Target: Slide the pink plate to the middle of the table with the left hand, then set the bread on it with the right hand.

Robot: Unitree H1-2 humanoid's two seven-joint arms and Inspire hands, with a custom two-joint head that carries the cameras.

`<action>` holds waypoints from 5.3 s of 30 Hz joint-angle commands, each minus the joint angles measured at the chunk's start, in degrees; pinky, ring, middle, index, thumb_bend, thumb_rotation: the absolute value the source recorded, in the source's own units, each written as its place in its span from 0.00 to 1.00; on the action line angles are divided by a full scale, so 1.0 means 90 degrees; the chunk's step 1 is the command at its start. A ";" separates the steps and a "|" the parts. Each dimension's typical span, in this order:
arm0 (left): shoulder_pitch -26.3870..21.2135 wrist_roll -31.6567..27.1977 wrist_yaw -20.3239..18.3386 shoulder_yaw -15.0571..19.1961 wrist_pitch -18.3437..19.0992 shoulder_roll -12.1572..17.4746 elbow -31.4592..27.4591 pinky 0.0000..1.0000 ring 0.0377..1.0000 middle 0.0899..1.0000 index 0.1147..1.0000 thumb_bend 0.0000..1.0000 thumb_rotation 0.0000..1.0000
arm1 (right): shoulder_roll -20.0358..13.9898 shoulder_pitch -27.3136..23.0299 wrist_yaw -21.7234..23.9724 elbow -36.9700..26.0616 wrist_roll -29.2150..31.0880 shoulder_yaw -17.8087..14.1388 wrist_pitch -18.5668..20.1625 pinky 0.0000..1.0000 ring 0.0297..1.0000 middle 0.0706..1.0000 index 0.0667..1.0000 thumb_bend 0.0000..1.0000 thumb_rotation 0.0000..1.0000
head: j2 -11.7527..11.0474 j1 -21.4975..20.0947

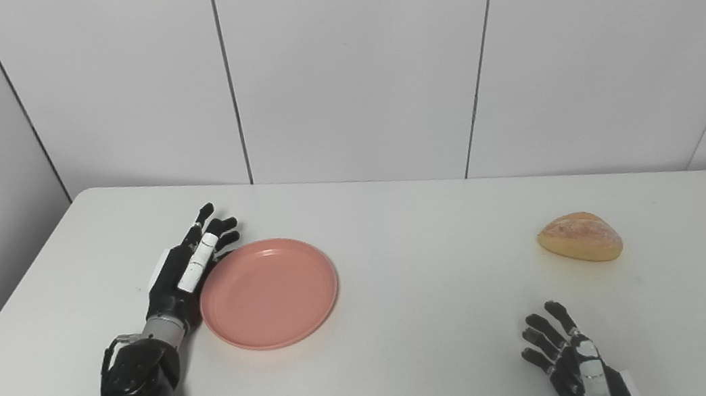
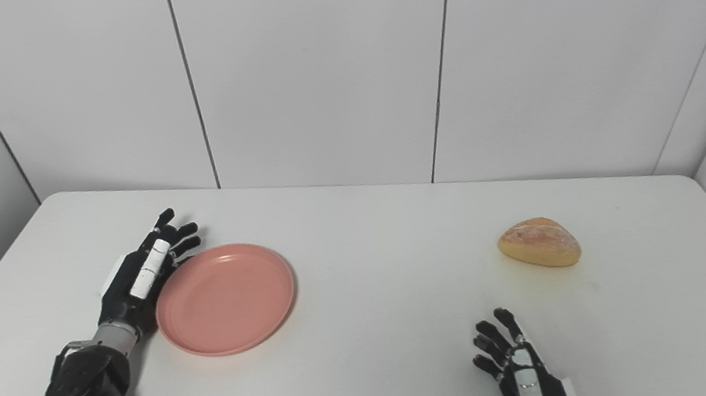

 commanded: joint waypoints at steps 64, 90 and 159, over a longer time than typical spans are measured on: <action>-0.0414 -0.0289 0.0426 0.0123 0.1585 -0.0560 -0.2409 0.84 0.89 0.87 0.95 0.95 0.80 | 0.0525 -0.0161 -0.0101 0.0287 -0.0364 0.0291 -0.0090 0.82 0.85 0.85 0.92 0.91 0.92 | 0.0071 -0.0855; -0.0567 -0.0087 0.0400 0.0320 -0.0009 -0.0067 0.0006 0.72 0.87 0.84 0.96 0.87 0.77 | 0.0463 -0.0124 -0.0072 0.0138 -0.0239 0.0296 0.0102 0.81 0.84 0.84 0.92 0.92 0.90 | 0.0160 -0.0784; -0.0131 -0.0562 -0.0335 -0.0180 0.0346 -0.1337 -0.0047 0.81 0.91 0.88 0.98 0.90 0.78 | 0.0495 -0.0375 -0.0960 -0.0555 -0.2950 0.0540 -0.0059 0.86 0.83 0.86 0.89 0.76 0.98 | -0.0055 -0.1599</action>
